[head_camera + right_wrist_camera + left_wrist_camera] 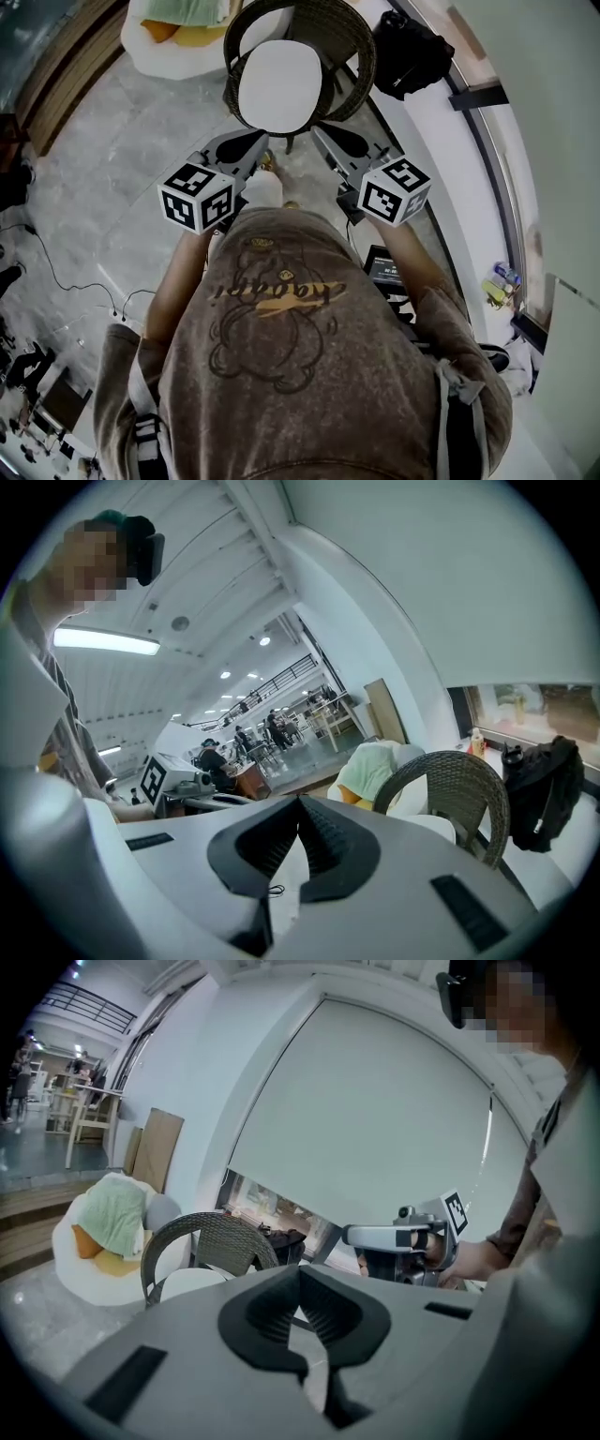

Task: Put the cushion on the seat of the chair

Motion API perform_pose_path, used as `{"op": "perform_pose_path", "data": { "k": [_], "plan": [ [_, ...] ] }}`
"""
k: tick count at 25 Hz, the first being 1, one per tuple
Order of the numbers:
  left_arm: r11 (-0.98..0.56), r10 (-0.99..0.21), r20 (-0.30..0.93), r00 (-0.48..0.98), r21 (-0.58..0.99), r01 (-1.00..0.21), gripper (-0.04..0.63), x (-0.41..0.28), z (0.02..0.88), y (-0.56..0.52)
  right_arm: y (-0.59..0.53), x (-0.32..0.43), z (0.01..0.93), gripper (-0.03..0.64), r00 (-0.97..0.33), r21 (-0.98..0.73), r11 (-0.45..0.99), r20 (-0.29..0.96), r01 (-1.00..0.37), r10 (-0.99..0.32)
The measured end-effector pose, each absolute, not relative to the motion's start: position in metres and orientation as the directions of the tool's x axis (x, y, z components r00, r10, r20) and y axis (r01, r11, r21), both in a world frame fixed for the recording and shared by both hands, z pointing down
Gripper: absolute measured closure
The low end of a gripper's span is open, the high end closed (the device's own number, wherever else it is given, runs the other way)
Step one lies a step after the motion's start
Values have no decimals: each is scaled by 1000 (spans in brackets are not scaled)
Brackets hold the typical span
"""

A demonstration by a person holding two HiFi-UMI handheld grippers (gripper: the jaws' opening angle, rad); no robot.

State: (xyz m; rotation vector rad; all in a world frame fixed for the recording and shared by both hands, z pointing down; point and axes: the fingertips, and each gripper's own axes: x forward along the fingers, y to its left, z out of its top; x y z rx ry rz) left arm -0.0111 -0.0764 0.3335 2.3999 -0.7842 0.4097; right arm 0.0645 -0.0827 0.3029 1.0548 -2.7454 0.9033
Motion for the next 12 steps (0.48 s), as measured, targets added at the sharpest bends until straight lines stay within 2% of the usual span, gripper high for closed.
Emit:
{"op": "perform_pose_path", "data": {
  "k": [12],
  "plan": [
    [-667,-455,398,797,441,-601,591,-15,334,-49,-52,65,279,597,-804,-480,660,198,-578,-560]
  ]
}}
